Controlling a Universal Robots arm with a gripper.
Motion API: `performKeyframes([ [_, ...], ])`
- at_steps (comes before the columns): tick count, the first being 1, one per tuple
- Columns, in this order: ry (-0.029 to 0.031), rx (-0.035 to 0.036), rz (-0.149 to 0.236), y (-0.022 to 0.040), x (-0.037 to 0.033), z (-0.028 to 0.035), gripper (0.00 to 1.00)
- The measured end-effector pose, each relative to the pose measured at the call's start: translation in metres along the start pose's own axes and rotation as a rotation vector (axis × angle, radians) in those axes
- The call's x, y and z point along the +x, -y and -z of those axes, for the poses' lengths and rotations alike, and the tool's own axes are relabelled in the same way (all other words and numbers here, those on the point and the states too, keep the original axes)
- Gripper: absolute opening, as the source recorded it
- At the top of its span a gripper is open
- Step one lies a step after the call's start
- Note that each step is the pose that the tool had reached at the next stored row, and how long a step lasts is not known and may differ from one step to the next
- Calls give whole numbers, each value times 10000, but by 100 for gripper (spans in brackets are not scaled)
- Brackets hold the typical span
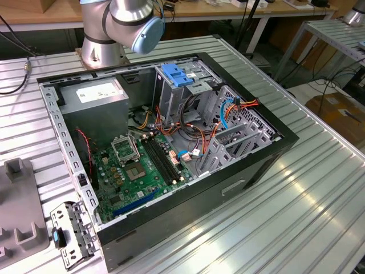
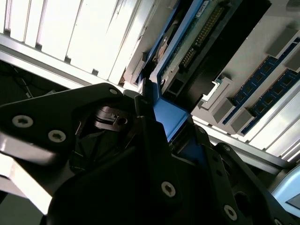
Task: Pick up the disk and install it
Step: 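Pick up the disk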
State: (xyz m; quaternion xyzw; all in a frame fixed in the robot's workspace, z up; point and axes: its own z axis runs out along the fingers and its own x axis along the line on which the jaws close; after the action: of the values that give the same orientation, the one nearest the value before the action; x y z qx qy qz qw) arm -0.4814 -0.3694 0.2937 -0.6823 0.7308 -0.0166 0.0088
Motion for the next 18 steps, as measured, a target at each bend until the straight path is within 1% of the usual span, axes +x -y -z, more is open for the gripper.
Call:
performKeyframes([
  [3,-1,0,0,1,0,20,37],
  [6,-2,-2,0,3,1,72,37],
  [9,-1,-1,0,3,1,93,37],
  [13,-2,-3,1,4,1,91,37],
  [18,-2,-4,0,3,0,58,37],
])
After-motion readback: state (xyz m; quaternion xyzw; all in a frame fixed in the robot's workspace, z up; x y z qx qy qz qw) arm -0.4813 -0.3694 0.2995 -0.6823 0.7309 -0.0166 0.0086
